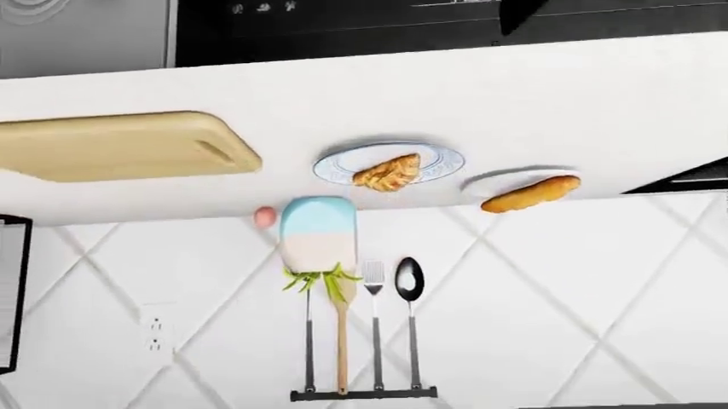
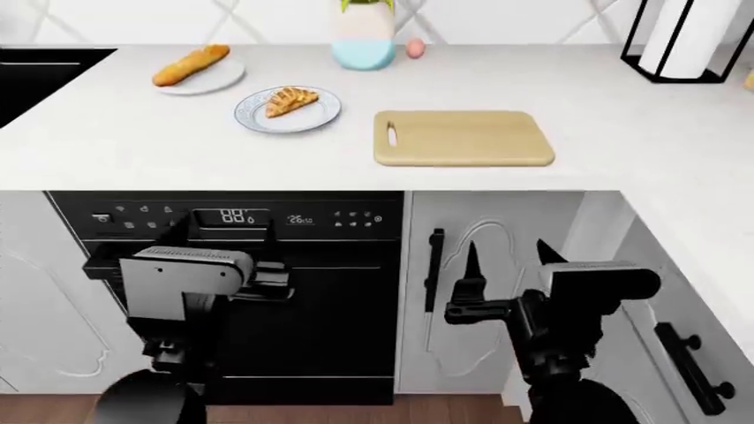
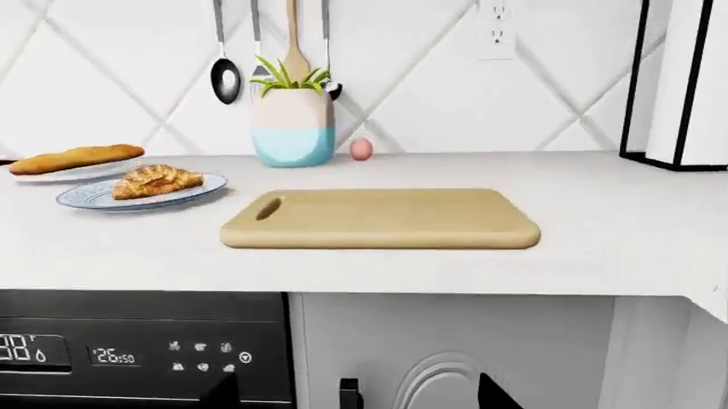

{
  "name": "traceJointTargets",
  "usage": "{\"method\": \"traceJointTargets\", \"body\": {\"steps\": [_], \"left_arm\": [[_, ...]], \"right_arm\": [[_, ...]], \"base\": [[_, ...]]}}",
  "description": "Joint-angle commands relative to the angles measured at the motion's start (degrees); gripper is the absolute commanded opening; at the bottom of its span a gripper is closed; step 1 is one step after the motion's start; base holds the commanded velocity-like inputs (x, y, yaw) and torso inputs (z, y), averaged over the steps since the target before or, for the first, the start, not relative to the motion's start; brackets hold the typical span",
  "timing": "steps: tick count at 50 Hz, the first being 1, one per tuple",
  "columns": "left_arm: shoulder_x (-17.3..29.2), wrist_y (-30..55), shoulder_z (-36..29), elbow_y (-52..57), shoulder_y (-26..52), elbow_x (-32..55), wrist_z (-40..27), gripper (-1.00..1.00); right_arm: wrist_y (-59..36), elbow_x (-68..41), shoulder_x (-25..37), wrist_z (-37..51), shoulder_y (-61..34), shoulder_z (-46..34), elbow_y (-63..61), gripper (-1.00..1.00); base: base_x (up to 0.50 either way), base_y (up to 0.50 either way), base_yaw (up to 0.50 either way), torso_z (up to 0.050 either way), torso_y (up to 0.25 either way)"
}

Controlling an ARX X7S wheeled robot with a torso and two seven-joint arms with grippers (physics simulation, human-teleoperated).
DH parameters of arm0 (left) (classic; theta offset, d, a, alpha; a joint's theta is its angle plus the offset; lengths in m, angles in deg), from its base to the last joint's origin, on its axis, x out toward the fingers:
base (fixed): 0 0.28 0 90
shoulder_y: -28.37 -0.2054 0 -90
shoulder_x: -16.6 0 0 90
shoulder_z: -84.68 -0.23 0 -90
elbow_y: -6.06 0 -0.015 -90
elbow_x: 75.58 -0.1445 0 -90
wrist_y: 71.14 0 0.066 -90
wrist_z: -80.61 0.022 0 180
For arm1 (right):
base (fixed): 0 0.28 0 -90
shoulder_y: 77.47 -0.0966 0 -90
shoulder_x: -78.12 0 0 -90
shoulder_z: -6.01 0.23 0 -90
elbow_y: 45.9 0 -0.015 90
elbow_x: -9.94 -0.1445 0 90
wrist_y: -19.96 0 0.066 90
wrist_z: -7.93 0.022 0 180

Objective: From the different types of pastries on the counter, select a croissant and place it on the cutting board. Then retrieve a jar of jam from the cabinet and place it alongside the croissant on the cutting board.

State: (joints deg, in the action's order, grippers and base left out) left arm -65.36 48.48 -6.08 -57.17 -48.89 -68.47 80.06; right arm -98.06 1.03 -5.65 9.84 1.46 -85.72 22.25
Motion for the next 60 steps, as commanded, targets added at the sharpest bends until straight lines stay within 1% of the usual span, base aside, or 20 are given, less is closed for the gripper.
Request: {"method": "traceJointTargets", "body": {"steps": [1,6,11,18,24,25,28,37,45,51,54,60], "left_arm": [[3.53,14.99,2.96,10.50,8.88,5.02,1.39,1.00],[4.50,21.05,4.88,13.29,12.50,7.97,2.11,1.00],[4.67,28.64,8.30,15.97,17.32,12.13,2.53,1.00],[5.29,34.84,10.25,18.90,22.24,14.66,2.05,1.00],[5.73,36.50,10.23,19.29,24.23,15.20,1.68,1.00],[5.71,36.69,10.39,19.32,24.64,15.34,1.63,1.00],[5.73,37.21,10.45,19.61,25.42,15.71,1.55,1.00],[6.19,38.64,10.62,20.31,26.83,16.66,1.46,1.00],[6.86,39.52,10.70,20.66,28.12,17.45,1.65,1.00],[7.50,40.44,10.22,21.34,28.88,18.15,1.87,1.00],[7.96,40.54,9.96,20.94,29.40,18.27,2.04,1.00],[8.80,41.91,9.41,20.13,31.41,18.54,1.93,1.00]], "right_arm": [[-19.93,-6.72,3.06,-0.29,-10.62,2.69,-12.11,1.00],[-25.57,-9.99,3.09,-0.19,-15.40,5.14,-14.25,1.00],[-29.85,-12.11,3.68,-0.06,-19.25,6.19,-16.51,1.00],[-33.81,-13.65,4.93,0.09,-23.81,6.46,-18.53,1.00],[-35.99,-15.69,5.43,-0.74,-26.33,7.78,-19.26,1.00],[-36.85,-16.98,4.62,-1.03,-26.72,9.26,-19.27,1.00],[-38.84,-18.55,4.23,-1.10,-27.74,10.58,-19.78,1.00],[-42.67,-19.51,6.63,-0.58,-30.69,10.87,-20.98,1.00],[-44.40,-19.64,9.30,-0.42,-32.81,10.60,-21.91,1.00],[-46.74,-20.93,9.86,-0.50,-34.64,11.93,-22.63,1.00],[-51.22,-23.34,8.46,-0.36,-37.11,15.15,-23.13,1.00],[-55.87,-25.80,8.59,-0.73,-40.39,17.63,-23.44,1.00]], "base": [[0.00,0.00,0.00,0.050,0.000],[0.24,0.00,0.00,0.050,0.000],[0.36,0.00,0.00,0.050,0.000],[0.38,0.00,0.00,0.050,0.000],[0.44,0.00,0.00,0.050,0.000],[0.46,0.00,0.00,0.050,0.000],[0.31,0.00,0.46,0.050,0.000],[0.21,0.01,0.50,0.050,0.000],[0.19,0.32,0.00,0.050,0.000],[0.27,0.44,0.00,0.050,0.000],[0.32,0.07,0.00,0.050,0.000],[0.32,-0.08,0.00,0.050,0.000]]}}
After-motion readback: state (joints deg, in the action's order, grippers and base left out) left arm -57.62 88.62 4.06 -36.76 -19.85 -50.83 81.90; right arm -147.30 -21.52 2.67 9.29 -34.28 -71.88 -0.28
